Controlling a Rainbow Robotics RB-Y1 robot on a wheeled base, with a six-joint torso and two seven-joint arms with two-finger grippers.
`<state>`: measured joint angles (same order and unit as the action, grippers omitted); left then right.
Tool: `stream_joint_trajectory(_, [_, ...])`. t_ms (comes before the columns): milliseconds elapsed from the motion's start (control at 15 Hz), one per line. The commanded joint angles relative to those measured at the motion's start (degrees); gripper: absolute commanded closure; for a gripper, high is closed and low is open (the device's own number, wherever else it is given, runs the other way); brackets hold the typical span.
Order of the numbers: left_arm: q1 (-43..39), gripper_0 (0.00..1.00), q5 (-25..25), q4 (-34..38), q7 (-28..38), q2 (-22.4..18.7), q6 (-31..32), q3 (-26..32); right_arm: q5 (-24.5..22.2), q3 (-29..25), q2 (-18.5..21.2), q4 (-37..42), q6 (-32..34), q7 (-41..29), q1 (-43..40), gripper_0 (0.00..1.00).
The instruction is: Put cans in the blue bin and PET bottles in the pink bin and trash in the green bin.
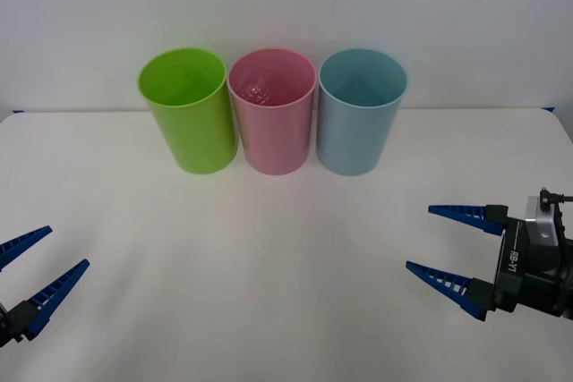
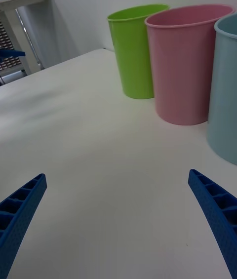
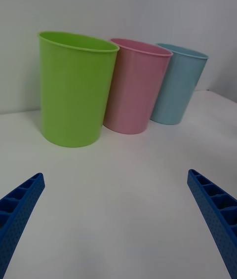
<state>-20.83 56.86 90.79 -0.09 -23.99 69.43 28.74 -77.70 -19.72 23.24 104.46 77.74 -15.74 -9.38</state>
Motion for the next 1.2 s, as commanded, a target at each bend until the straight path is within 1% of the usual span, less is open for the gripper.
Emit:
stream_joint_trajectory(67, [0.0, 0.0, 0.0, 0.0, 0.0, 0.0, 0.0, 0.0, 7.83, -0.93, 0.05, -3.65, 0.57, 0.97, 0.06, 0.02])
stream_joint_trajectory(200, [0.0, 0.0, 0.0, 0.0, 0.0, 0.0, 0.0, 0.0, 9.5, -1.81, 0.05, -3.92, 1.01, 1.94, 0.06, 0.02])
stream_joint_trajectory(267, [0.0, 0.0, 0.0, 0.0, 0.0, 0.0, 0.0, 0.0, 11.52, -2.07, 0.05, -4.97, 1.28, 3.52, 0.06, 0.02])
stream_joint_trajectory(333, [0.0, 0.0, 0.0, 0.0, 0.0, 0.0, 0.0, 0.0, 11.87, -2.25, 0.14, -5.59, 1.54, 5.28, 0.06, 0.02])
stream_joint_trajectory(467, [0.0, 0.0, 0.0, 0.0, 0.0, 0.0, 0.0, 0.0, 11.87, -2.25, 0.58, -6.73, 1.98, 6.25, 0.06, 0.02])
stream_joint_trajectory(600, [0.0, 0.0, 0.0, 0.0, 0.0, 0.0, 0.0, 0.0, 10.81, -2.25, 1.2, -6.9, 2.95, 6.42, 0.06, 0.02])
stream_joint_trajectory(800, [0.0, 0.0, 0.0, 0.0, 0.0, 0.0, 0.0, 0.0, 7.12, -2.34, 1.28, -6.9, 3.65, 5.98, 0.06, 0.02])
stream_joint_trajectory(1200, [0.0, 0.0, 0.0, 0.0, 0.0, 0.0, 0.0, 0.0, 7.12, -2.34, 1.28, -6.9, 3.65, 5.98, 0.06, 0.02])
